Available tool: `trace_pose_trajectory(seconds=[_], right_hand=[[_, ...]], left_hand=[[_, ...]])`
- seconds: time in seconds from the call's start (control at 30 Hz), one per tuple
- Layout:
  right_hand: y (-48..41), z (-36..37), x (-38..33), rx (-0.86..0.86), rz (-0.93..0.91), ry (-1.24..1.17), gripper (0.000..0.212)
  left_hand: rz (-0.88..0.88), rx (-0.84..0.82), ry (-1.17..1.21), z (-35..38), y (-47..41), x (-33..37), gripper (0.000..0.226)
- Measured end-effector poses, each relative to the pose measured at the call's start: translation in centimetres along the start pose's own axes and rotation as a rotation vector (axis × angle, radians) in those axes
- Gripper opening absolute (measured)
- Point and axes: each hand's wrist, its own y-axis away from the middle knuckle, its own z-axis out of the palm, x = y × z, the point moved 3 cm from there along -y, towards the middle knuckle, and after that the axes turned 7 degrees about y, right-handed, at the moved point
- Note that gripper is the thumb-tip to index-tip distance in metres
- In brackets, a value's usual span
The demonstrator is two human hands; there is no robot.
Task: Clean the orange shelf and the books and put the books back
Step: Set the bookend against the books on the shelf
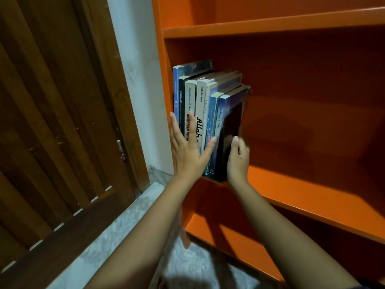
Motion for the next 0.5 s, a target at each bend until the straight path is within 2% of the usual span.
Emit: trace_pose_trajectory(seconds=[0.27,0.5], right_hand=[[1.8,-2.3,-1.6,-0.096,-0.101,0.184,0.041],[4.5,-3.9,-3.0,-0.189,-0.212,0.44,0.033]], left_hand=[[-0.087,-0.145,-0.006,-2.2,0.8,1.7,0.087],[-0.186,-0.254,-0.051,-4.6,2.7,1.3,0.07]])
